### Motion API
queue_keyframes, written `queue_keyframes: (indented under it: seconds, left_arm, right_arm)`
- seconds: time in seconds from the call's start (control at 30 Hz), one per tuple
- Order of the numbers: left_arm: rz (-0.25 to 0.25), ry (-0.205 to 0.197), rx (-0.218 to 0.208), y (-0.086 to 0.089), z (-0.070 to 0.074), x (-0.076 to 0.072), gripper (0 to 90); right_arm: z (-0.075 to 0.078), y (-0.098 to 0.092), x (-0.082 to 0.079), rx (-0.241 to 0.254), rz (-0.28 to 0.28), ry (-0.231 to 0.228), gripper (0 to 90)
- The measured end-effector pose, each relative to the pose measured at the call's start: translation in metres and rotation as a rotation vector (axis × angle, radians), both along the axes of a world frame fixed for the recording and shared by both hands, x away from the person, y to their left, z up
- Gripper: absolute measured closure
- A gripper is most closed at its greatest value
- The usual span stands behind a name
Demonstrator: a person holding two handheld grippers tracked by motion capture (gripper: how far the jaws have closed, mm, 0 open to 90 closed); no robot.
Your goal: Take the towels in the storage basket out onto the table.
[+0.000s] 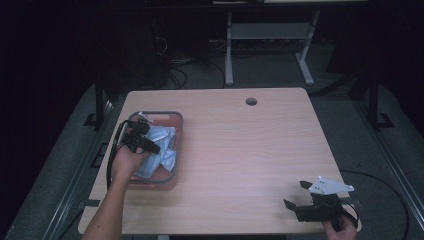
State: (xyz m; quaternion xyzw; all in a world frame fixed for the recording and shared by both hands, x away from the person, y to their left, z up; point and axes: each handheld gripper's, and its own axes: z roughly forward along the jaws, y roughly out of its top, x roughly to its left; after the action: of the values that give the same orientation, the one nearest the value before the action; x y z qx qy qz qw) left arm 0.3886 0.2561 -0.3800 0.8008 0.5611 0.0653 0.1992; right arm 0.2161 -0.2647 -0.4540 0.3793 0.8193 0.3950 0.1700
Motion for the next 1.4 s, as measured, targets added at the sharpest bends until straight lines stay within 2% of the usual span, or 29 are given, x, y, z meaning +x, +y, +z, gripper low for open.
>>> queue_keyframes:
  seconds: [0.07,0.17,0.27,0.3,0.37,0.47,0.57,0.7,0.9,1.03,1.17,1.4]
  left_arm:
    - [-0.004,-0.020,-0.035,0.004,0.006,-0.004,62.6]
    - [-0.010,-0.037,-0.059,0.010,0.012,-0.009,62.5]
    - [-0.012,-0.065,-0.114,0.016,0.019,-0.013,62.6]
    - [-0.017,-0.086,-0.132,0.018,0.024,-0.015,62.6]
    - [-0.023,-0.090,-0.141,0.019,0.027,-0.016,62.5]
    - [-0.041,-0.117,-0.160,0.021,0.037,-0.020,62.5]
    - [-0.040,-0.146,-0.173,0.023,0.047,-0.023,62.5]
    - [-0.029,-0.179,-0.210,0.025,0.058,-0.026,62.5]
    - [-0.055,-0.204,-0.220,0.018,0.071,-0.026,62.5]
    - [-0.073,-0.228,-0.246,0.013,0.080,-0.028,62.4]
    - [-0.079,-0.232,-0.250,0.009,0.083,-0.029,62.4]
    - [-0.099,-0.242,-0.261,0.004,0.095,-0.032,62.3]
  right_arm:
    - [0.000,0.000,0.000,0.002,-0.002,0.000,13.8]
    - [0.000,0.001,0.001,-0.003,0.000,0.003,13.9]
    - [-0.001,0.002,0.001,-0.008,-0.003,0.002,13.8]
    - [-0.001,0.001,0.001,-0.007,-0.003,0.002,13.9]
    - [0.000,0.001,0.001,-0.008,-0.003,0.003,13.9]
    - [0.000,0.001,0.001,-0.007,-0.007,-0.004,13.9]
    - [-0.001,0.001,0.001,-0.012,-0.005,-0.002,13.9]
    - [0.000,0.000,0.001,-0.012,0.001,-0.004,13.8]
    - [-0.001,-0.002,0.001,-0.007,-0.014,0.002,13.9]
    - [0.000,-0.006,0.002,-0.014,-0.022,-0.006,13.8]
    - [0.000,-0.010,0.002,-0.006,-0.041,0.001,13.9]
    - [-0.001,-0.010,0.004,-0.013,-0.033,-0.001,13.9]
